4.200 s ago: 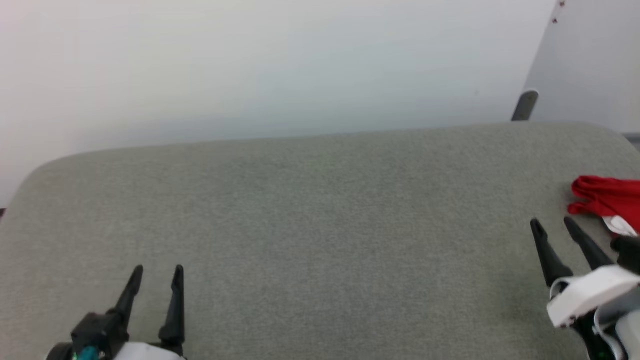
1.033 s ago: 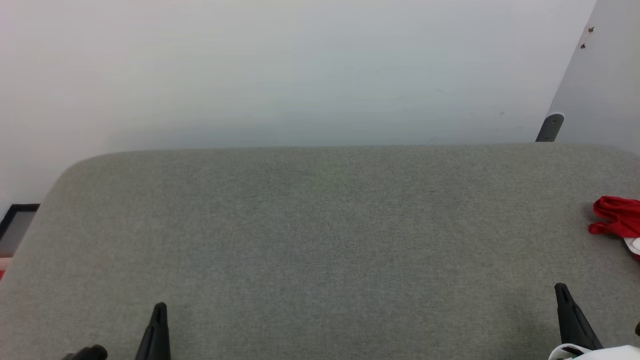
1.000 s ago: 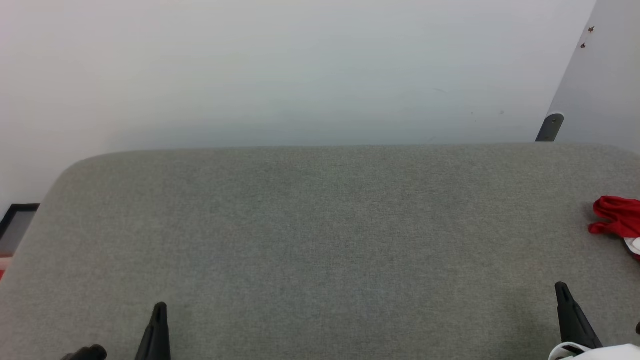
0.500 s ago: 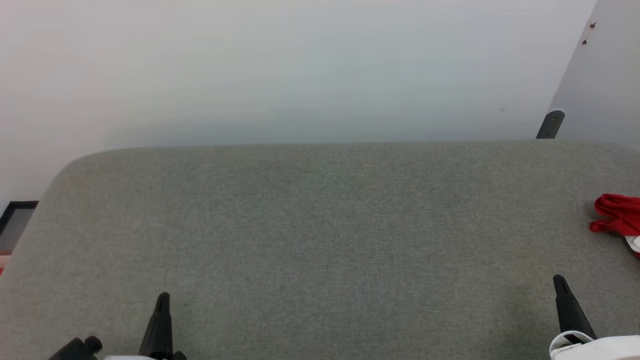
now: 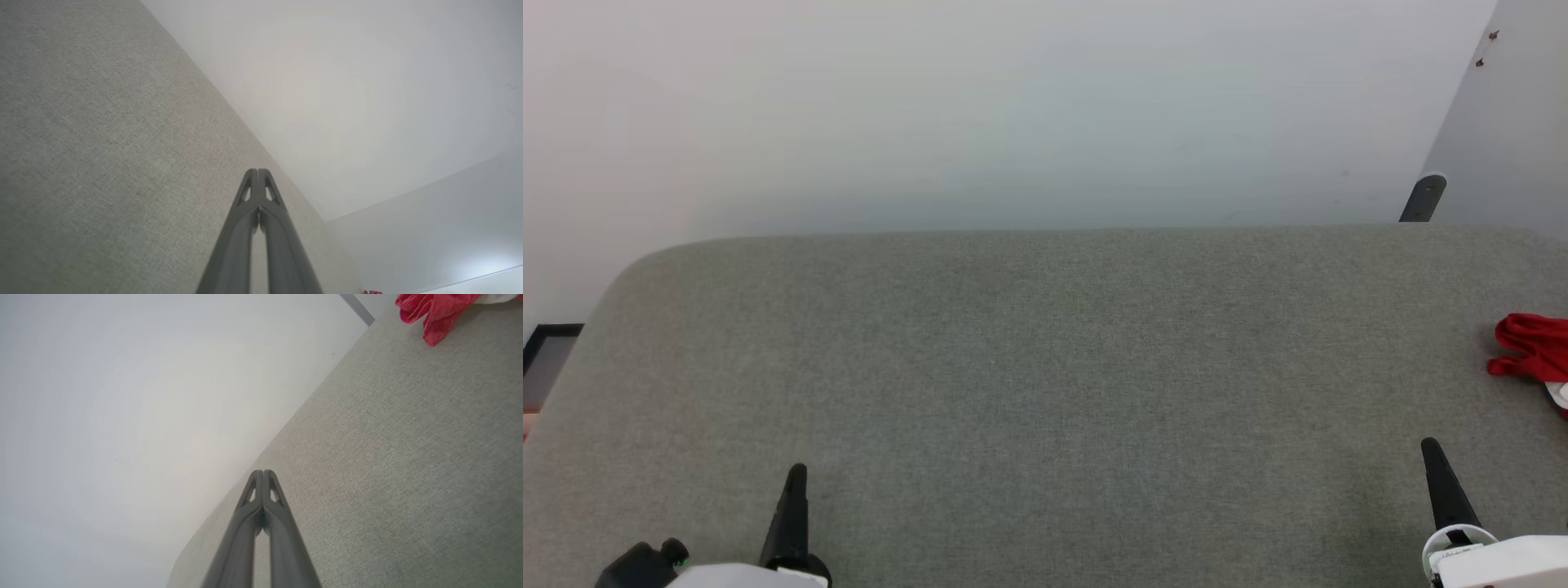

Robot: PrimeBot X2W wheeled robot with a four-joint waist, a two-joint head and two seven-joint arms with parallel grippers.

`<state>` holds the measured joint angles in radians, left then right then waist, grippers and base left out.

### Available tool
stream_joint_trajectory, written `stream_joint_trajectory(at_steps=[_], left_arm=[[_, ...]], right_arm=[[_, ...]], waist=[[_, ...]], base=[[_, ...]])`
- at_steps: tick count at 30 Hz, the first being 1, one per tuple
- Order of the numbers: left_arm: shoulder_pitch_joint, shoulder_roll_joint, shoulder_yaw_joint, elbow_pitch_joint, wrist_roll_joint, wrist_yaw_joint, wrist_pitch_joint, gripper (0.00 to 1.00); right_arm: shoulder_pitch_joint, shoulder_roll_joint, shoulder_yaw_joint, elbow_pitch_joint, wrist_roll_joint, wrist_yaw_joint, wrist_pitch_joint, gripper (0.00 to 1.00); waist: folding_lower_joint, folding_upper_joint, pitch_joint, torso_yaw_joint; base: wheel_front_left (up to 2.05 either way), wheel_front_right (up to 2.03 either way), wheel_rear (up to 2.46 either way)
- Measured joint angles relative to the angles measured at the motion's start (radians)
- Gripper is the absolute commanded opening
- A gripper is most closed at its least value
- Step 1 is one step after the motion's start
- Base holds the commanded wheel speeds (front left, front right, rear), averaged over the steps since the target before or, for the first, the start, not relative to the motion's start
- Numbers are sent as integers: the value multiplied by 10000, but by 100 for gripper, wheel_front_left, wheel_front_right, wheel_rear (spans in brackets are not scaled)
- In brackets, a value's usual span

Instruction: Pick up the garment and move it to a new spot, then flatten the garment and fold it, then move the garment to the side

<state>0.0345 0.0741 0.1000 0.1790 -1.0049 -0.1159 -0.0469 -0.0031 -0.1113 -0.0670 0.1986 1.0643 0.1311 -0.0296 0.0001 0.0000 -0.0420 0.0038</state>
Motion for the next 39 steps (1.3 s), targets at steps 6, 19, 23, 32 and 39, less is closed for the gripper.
stream_joint_trajectory(at_steps=[6, 19, 23, 32, 39], left_arm=[[-157, -25, 12, 65, -646, -31, 167, 0], [-473, -71, 40, 224, -1939, -69, 522, 0], [-546, -84, 52, 263, -2324, -71, 617, 0], [-719, -121, 63, 337, -3097, -75, 819, 0], [-857, -138, 77, 407, -3672, -75, 995, 0]], right_arm=[[-86, 58, -63, 52, 591, 0, 150, 0], [-299, 199, -171, 151, 1756, -2, 477, 0], [-339, 230, -199, 184, 2090, -2, 570, 0], [-487, 305, -249, 242, 2796, -4, 744, 0], [-596, 362, -282, 282, 3300, -4, 884, 0]], waist=[[-1, 0, 37, -3], [0, 0, 117, -10], [0, 0, 142, -12], [0, 0, 197, -17], [0, 0, 241, -20]], base=[[0, 0, 0], [0, 0, 0], [0, 0, 0], [0, 0, 0], [0, 0, 0]])
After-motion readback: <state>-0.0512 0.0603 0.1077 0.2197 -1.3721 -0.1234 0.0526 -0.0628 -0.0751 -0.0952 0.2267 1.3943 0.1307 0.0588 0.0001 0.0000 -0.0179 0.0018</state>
